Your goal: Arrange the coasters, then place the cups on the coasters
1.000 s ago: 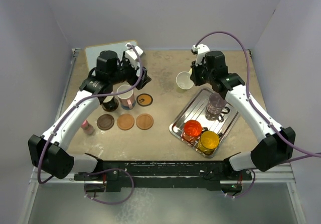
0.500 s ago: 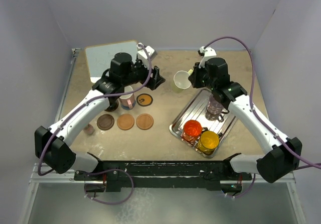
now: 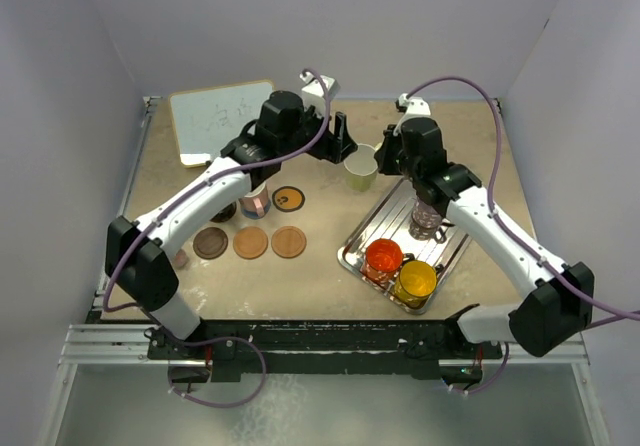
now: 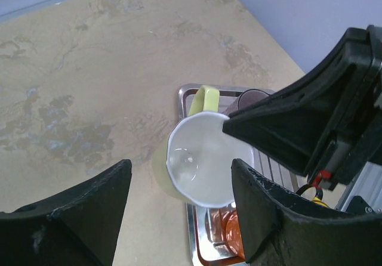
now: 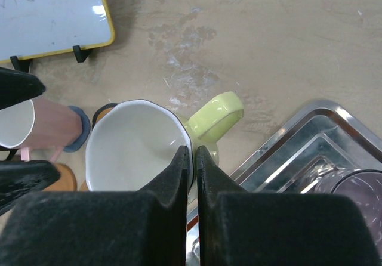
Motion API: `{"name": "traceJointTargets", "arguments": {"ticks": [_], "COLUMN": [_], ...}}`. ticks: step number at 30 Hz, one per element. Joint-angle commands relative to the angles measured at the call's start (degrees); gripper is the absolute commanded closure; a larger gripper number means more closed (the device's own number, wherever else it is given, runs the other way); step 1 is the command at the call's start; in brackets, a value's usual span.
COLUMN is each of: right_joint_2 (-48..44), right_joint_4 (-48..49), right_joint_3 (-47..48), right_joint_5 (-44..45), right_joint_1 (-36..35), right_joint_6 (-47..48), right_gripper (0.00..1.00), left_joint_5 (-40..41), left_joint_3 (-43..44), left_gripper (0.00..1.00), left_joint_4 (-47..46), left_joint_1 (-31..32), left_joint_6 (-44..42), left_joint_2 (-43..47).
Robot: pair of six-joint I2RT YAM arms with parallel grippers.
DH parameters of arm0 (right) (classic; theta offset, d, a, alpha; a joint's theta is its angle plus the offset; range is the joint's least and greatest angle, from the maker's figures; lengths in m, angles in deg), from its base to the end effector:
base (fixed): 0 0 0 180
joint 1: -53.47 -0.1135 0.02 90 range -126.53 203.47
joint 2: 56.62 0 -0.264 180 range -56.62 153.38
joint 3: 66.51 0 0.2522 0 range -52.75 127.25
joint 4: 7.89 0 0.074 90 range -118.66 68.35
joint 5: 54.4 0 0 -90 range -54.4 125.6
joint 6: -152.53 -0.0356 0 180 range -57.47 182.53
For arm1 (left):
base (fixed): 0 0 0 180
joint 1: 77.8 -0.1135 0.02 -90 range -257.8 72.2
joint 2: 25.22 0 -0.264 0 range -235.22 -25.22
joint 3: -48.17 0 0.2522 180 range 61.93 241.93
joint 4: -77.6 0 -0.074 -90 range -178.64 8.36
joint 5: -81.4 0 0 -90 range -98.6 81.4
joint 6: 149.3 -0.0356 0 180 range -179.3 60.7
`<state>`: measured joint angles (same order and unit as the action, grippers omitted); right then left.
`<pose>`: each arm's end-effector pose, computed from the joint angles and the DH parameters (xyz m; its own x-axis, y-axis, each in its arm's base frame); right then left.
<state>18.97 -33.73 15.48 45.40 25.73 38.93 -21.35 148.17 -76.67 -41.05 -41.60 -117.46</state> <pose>0.2752 0.1379 0.3610 -0.3967 0.2371 -0.8868 -0.1722 0.9297 0.3256 0.3027 -0.2358 0.3778 -0.4641 -0.0236 -0.8855 0.6410 0.6810 -0.3541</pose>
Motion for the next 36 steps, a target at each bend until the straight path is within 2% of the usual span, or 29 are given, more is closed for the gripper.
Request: {"name": "traceJointTargets", "arguments": {"ticks": [1, 7, 16, 22, 27, 30, 33, 36], "right_joint_2": [-0.2, 3.5, 4.4, 3.4, 4.9, 7.5, 11.5, 15.4], "right_joint_4": [6.9, 2.7, 5.9, 3.8, 0.9, 0.4, -0.3, -0.3], "right_joint_3": [2.7, 2.0, -5.0, -3.0, -0.7, 0.4, 3.1, 5.6], "right_joint_5": [3.6, 4.0, 4.4, -7.1, -19.1, -21.8, -23.1, -24.9], "right_joint_1": [-0.7, -0.7, 0.3, 5.2, 7.3, 7.5, 7.8, 8.5], "right_joint_6": [-1.5, -3.1, -1.0, 5.6, 15.3, 17.6, 19.2, 20.4], "right_gripper": [1.00, 1.00, 1.00, 1.00, 1.00, 1.00, 0.90, 0.71], "left_joint_5": [2.5, 5.2, 5.3, 2.3, -6.4, -10.5, -13.4, -14.9], "left_joint_3": [3.8, 1.0, -2.1, -2.2, 3.4, 6.0, 9.2, 10.6], "left_gripper": [0.36, 0.36, 0.36, 0.34, 0.32, 0.32, 0.32, 0.32], "left_joint_4": [1.7, 0.8, -2.1, -10.4, -12.7, -13.9, -13.7, -12.6], "left_joint_1": [0.4, 0.3, -0.4, -6.3, -10.8, -12.5, -13.5, -13.7], "left_joint_6": [3.7, 3.6, 0.5, -1.6, -5.0, -6.7, -7.5, -7.7], "left_joint_2": [-3.2, -3.7, -9.1, -15.4, -22.0, -24.9, -27.7, -28.9]}}
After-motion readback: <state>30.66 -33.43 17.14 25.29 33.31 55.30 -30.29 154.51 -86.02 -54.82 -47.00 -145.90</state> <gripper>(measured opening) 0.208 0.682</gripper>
